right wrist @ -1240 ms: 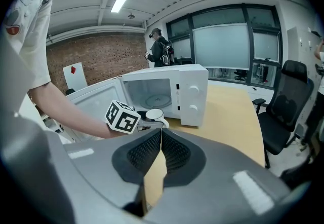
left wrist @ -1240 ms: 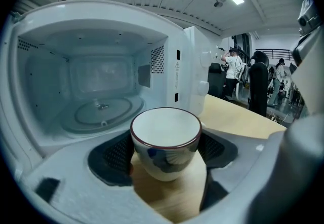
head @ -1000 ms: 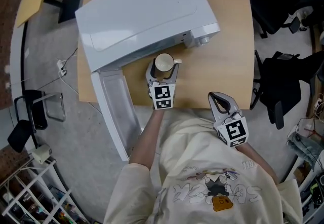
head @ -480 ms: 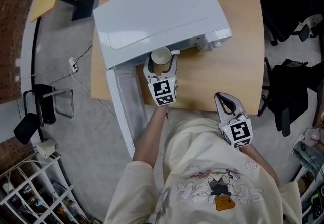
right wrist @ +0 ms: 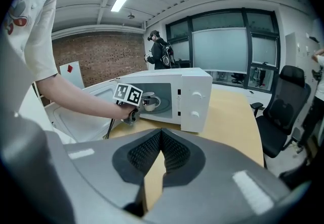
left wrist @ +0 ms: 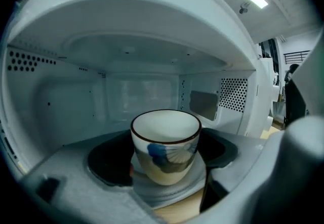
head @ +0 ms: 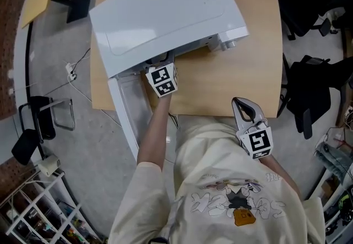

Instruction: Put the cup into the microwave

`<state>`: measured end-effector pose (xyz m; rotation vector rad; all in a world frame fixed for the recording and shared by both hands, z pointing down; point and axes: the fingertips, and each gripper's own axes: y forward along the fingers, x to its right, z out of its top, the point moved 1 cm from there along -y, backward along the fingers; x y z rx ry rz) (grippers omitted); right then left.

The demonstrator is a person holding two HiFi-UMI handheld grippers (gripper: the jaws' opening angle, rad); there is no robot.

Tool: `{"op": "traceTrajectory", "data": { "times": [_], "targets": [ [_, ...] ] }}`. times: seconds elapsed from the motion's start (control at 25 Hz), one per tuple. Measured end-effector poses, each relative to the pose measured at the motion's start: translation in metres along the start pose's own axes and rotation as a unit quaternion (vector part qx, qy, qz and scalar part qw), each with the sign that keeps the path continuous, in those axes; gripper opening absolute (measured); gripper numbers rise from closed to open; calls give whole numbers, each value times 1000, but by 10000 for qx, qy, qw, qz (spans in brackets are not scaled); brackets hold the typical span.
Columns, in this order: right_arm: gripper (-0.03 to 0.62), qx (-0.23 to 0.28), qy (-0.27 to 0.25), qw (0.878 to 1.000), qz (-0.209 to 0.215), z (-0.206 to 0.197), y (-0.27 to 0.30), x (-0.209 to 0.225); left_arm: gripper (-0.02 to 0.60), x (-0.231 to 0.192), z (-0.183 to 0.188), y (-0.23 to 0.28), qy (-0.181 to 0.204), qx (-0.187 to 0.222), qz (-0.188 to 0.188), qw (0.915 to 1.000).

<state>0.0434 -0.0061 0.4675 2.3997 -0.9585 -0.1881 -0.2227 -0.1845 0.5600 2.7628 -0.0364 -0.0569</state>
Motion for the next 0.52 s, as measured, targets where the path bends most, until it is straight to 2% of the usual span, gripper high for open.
{"op": "traceTrajectory", "data": {
  "times": [0.2,0.28,0.4,0.52],
  "targets": [
    [5,-39,-36,10000,-6,-2,2,1,386,1,4,13,134,140,-32,9998],
    [5,-12,-26,10000,10,-1,2,1,390,2,3,12,58,87,-45,9999],
    [5,60,10,10000,40,2,0,1,458,6,-4,0,-177,-58,-102,9998],
    [5,87,52,9999,66,4,-3,2,465,13,-12,-15,-183,-190,-125,9996]
  ]
}}
